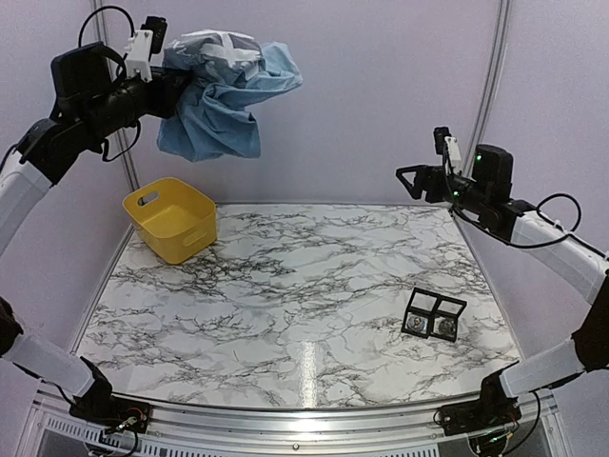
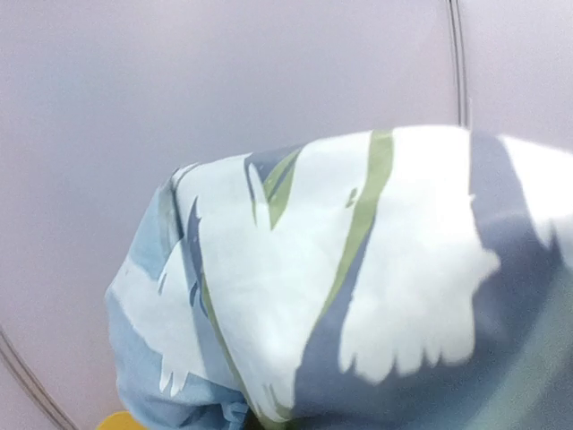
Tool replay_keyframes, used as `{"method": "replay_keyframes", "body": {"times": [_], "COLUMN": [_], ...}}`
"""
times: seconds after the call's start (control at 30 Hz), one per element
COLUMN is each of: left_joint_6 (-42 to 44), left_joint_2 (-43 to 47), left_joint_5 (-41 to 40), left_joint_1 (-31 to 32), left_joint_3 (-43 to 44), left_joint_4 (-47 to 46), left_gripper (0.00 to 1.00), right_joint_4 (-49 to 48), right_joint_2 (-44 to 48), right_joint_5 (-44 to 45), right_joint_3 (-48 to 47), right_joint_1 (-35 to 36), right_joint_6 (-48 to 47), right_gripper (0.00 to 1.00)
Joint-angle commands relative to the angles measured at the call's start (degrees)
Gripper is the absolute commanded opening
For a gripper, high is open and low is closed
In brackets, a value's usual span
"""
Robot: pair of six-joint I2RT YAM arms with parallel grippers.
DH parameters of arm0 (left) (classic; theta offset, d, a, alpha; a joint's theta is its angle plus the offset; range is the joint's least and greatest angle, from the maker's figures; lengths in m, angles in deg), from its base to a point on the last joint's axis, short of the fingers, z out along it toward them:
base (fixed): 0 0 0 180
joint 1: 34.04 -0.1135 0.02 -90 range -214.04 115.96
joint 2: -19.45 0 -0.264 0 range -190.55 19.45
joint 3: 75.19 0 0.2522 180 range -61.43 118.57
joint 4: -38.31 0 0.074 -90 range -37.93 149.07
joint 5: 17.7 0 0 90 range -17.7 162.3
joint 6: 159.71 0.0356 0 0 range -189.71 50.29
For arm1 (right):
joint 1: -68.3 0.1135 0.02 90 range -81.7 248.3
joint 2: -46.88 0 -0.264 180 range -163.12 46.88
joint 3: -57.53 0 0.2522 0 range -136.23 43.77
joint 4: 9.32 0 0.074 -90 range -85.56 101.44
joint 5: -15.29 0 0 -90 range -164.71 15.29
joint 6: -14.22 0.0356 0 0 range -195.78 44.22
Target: Pin the brooch onto the clothing
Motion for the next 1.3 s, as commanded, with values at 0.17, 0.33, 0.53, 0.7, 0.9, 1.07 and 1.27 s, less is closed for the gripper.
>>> {"method": "replay_keyframes", "body": {"times": [0.17,0.33,0.53,0.7,0.9,1.07,1.27], "left_joint_6": [-10.5,-8.1,-11.5,-16.3,-24.8,-29.3,-33.3], "left_joint_2": [-11.9,-26.9,-25.5,-12.1,-2.0,2.4,8.7], "left_joint_5": [14.8,16.5,3.7,0.4,-3.4,-7.0,-7.5], "left_joint_1": [4.0,4.7,4.6,4.7,4.6,3.8,-2.4], "left_joint_3": [-22.2,-24.1,-26.7,-37.3,-51.4,-56.8,-60.2], "left_joint_4": [2.3,1.7,-0.8,-2.3,-2.6,-4.2,-4.3], "left_gripper": [0.0,0.66,0.97,0.99,0.99,0.99,0.99], "right_joint_4": [5.3,9.9,23.2,25.3,14.9,6.8,13.5], "right_joint_2": [-0.5,-4.4,-13.9,-18.8,-23.1,-33.5,-48.9], "right_joint_5": [-2.5,3.3,14.6,19.6,18.2,16.0,14.7], "right_joint_3": [-3.1,-3.3,-9.5,-8.7,-7.1,-10.5,-26.1], "right_joint_1": [1.1,3.8,12.2,23.8,41.2,51.6,51.7], "right_joint_6": [0.3,-1.5,-3.4,-2.9,-7.8,-17.8,-17.9], "right_gripper": [0.82,0.8,0.71,0.66,0.61,0.62,0.55]}}
